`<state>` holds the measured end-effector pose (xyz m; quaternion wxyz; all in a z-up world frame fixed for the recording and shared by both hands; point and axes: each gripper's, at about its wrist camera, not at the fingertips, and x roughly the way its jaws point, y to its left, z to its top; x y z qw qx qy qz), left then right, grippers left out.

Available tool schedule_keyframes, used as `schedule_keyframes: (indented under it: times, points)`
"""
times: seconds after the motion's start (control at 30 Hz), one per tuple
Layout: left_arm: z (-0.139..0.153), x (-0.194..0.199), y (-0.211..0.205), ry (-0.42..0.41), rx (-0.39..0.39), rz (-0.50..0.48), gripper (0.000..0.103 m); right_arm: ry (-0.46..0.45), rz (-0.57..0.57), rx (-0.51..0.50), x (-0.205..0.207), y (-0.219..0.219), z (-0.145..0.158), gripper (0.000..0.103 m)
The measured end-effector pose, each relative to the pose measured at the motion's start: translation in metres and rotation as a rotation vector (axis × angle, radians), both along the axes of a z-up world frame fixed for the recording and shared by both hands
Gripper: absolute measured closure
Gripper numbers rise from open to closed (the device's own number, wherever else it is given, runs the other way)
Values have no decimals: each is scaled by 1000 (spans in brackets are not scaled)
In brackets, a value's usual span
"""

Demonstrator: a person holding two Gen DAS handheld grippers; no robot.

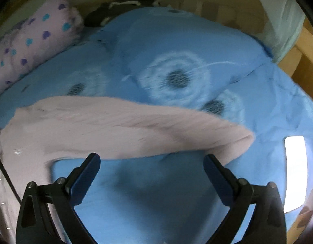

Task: Fold small clothes
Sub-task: 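Reach the right gripper to the cardigan sleeve cuff and close on it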

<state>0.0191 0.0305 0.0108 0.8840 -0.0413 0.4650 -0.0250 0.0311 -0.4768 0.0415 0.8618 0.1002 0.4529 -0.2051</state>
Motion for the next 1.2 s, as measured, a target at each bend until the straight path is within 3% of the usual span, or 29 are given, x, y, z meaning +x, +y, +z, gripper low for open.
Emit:
schedule_keyframes:
  times: [0.13, 0.37, 0.5, 0.73, 0.83, 0.9, 0.97, 1.2]
  points:
    - [-1, 2, 3, 12, -5, -3, 17, 22, -40, -78, 6, -28, 1, 0]
    - [-3, 4, 6, 17, 0, -2, 17, 107, -85, -95, 22, -57, -27, 0]
    - [-4, 5, 5, 23, 5, -10, 17, 132, -78, -74, 24, -68, -51, 0]
    - [-4, 5, 5, 24, 5, -10, 17, 111, -102, -6, 23, -83, -55, 2]
    - [-4, 5, 4, 22, 7, -10, 17, 91, -63, -8, 22, -71, -47, 30]
    - [-4, 5, 5, 22, 14, -5, 17, 90, -12, -40, 21, -61, -43, 61]
    - [-4, 5, 4, 27, 24, -1, 17, 112, 35, -100, 22, -50, -41, 79]
    - [0, 5, 10, 14, 15, 10, 18, -9, 38, -92, 5, -42, -5, 85]
